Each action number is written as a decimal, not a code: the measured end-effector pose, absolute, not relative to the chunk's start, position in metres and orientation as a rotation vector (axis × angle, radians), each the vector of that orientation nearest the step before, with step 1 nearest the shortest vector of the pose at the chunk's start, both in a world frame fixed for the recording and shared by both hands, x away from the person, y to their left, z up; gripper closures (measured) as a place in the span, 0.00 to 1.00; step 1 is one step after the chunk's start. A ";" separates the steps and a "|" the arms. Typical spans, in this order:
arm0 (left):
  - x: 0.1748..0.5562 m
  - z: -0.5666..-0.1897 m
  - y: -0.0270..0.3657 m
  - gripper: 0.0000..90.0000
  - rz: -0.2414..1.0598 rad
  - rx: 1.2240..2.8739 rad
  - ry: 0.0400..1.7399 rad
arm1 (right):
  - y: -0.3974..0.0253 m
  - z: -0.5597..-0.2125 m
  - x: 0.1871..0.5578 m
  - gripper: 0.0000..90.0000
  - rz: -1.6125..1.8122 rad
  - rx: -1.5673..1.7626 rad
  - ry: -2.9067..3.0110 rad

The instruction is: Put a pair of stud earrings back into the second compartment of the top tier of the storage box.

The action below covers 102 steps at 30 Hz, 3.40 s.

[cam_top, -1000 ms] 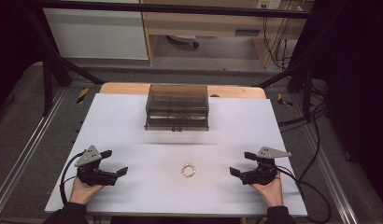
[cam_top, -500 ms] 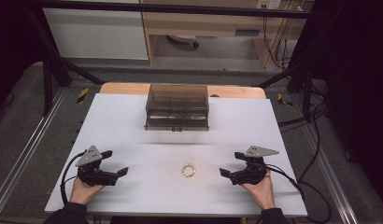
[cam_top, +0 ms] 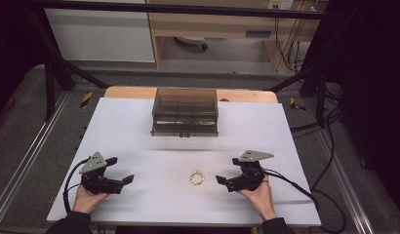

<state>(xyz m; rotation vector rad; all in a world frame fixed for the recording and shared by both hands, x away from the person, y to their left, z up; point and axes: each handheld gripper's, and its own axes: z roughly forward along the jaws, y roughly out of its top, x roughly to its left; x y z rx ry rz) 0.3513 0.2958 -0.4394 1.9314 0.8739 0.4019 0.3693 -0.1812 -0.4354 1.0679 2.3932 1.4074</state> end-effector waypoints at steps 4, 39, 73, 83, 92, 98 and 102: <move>0.352 -0.440 0.295 0.03 0.401 1.938 0.873 | -0.173 -0.436 0.372 0.03 1.407 1.075 2.399; 0.352 -0.442 0.294 0.03 0.401 1.955 0.881 | -0.121 -0.455 0.394 0.69 1.344 1.043 2.548; 0.352 -0.442 0.293 0.03 0.405 1.961 0.880 | -0.126 -0.436 0.388 0.96 1.407 1.072 2.532; 0.352 -0.442 0.293 0.03 0.404 1.963 0.880 | -0.127 -0.416 0.386 0.96 1.424 1.051 2.489; 0.352 -0.442 0.293 0.03 0.402 1.963 0.879 | -0.124 -0.402 0.392 0.96 1.431 1.047 2.452; 0.352 -0.443 0.293 0.03 0.400 1.963 0.879 | -0.122 -0.391 0.398 0.96 1.429 1.042 2.435; 0.352 -0.443 0.293 0.03 0.399 1.967 0.879 | -0.120 -0.382 0.402 0.96 1.439 1.044 2.412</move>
